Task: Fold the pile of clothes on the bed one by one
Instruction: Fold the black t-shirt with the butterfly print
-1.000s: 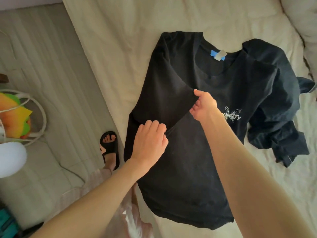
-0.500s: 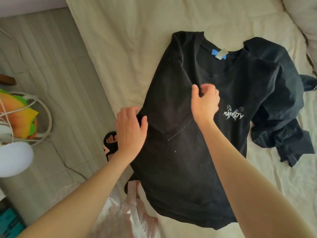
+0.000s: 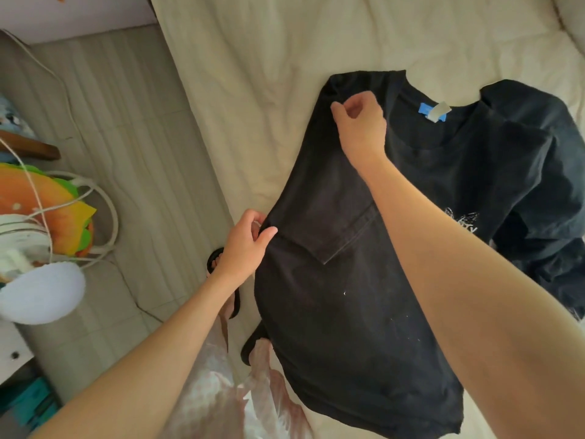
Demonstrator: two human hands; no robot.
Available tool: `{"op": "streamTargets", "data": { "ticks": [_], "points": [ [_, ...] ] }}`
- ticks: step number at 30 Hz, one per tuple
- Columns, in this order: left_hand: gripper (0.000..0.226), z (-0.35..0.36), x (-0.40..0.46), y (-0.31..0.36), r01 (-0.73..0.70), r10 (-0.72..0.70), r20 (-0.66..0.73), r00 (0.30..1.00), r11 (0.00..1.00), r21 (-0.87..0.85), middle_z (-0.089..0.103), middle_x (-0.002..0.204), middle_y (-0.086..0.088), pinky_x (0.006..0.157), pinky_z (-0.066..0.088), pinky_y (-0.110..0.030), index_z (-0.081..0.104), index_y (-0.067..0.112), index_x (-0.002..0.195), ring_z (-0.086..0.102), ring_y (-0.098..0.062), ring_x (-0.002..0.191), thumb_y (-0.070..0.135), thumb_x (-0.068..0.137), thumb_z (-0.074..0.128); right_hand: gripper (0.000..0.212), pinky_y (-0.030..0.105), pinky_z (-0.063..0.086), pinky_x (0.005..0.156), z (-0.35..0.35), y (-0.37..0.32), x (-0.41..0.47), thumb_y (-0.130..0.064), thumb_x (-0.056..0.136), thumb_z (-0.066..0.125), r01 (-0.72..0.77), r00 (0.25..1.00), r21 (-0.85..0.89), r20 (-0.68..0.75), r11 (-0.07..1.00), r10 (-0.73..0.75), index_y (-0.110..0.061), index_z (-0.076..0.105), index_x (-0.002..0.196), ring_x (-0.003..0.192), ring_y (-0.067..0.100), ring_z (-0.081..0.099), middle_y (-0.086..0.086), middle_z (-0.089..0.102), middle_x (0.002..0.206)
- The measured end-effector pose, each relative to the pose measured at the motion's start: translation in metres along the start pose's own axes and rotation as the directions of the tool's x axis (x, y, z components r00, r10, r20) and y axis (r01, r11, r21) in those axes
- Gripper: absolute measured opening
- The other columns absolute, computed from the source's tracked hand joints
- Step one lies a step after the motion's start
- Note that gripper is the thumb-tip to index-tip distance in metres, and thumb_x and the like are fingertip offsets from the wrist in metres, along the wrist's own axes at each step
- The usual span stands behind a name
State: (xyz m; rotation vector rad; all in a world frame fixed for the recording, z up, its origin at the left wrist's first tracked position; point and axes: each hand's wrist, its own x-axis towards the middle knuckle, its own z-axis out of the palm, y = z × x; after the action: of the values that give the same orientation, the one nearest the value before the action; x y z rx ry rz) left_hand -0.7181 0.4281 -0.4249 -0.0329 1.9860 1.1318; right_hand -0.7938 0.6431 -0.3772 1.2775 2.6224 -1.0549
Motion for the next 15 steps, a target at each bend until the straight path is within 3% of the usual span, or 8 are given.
{"op": "streamTargets", "data": {
  "ticks": [3,5,7,9,12,15],
  "points": [
    [0.035,0.002,-0.004,0.001,0.039,-0.037,-0.027,0.999,0.996,0.079,0.055,0.111,-0.005,0.077,0.049,-0.021,0.046,0.013,0.119,0.057,-0.018,0.095,0.026,0.09,0.061,0.036,0.034,0.036,0.099,-0.007,0.016,-0.023,-0.036,0.095,0.051,0.098,0.986,-0.162,-0.116,0.982,-0.117,-0.014,0.051,0.125,0.111,0.014,0.051,0.0,0.055,0.12],
    [0.054,0.004,-0.013,0.004,-0.07,0.097,-0.093,0.991,0.963,0.259,0.047,0.128,-0.01,0.09,0.048,-0.031,0.04,0.011,0.133,0.052,-0.022,0.111,0.025,0.087,0.065,0.044,0.037,0.03,0.106,-0.015,0.035,-0.05,-0.033,0.097,0.047,0.173,0.961,-0.288,-0.16,0.942,-0.225,-0.012,0.046,0.136,0.129,0.02,0.042,0.005,0.048,0.138],
    [0.06,0.008,-0.022,0.008,-0.29,0.372,-0.053,0.927,0.798,0.529,0.044,0.136,-0.016,0.097,0.047,-0.041,0.039,0.011,0.138,0.048,-0.029,0.122,0.021,0.085,0.066,0.048,0.041,0.022,0.113,-0.02,0.059,-0.08,-0.028,0.097,0.047,0.233,0.953,-0.401,-0.085,0.886,-0.289,-0.012,0.04,0.142,0.14,0.024,0.031,0.009,0.039,0.148],
    [0.06,0.016,-0.026,0.011,-0.442,0.527,0.093,0.845,0.589,0.676,0.04,0.144,-0.018,0.102,0.041,-0.048,0.041,0.012,0.14,0.041,-0.036,0.131,0.017,0.085,0.064,0.049,0.045,0.015,0.116,-0.023,0.088,-0.106,-0.027,0.098,0.047,0.286,0.955,-0.496,0.074,0.82,-0.289,-0.014,0.038,0.145,0.144,0.027,0.022,0.01,0.03,0.153],
    [0.06,0.036,-0.028,0.019,-0.519,0.425,0.348,0.836,0.403,0.754,0.015,0.157,-0.013,0.114,0.016,-0.047,0.028,0.018,0.148,0.013,-0.033,0.144,0.026,0.094,0.053,0.05,0.045,0.01,0.117,-0.034,0.131,-0.129,-0.031,0.1,0.041,0.258,0.958,-0.557,0.256,0.789,-0.132,-0.018,0.031,0.148,0.147,0.025,0.013,0.008,0.019,0.158],
    [0.063,0.057,-0.025,0.03,-0.45,0.298,0.36,0.884,0.338,0.827,-0.007,0.158,-0.012,0.116,0.001,-0.047,0.005,0.02,0.151,-0.005,-0.031,0.145,0.037,0.1,0.036,0.05,0.043,0.011,0.117,-0.056,0.167,-0.136,-0.033,0.101,0.037,0.156,0.964,-0.563,0.268,0.812,0.001,-0.019,0.029,0.149,0.146,0.021,0.013,0.005,0.018,0.158]
  ]
}}
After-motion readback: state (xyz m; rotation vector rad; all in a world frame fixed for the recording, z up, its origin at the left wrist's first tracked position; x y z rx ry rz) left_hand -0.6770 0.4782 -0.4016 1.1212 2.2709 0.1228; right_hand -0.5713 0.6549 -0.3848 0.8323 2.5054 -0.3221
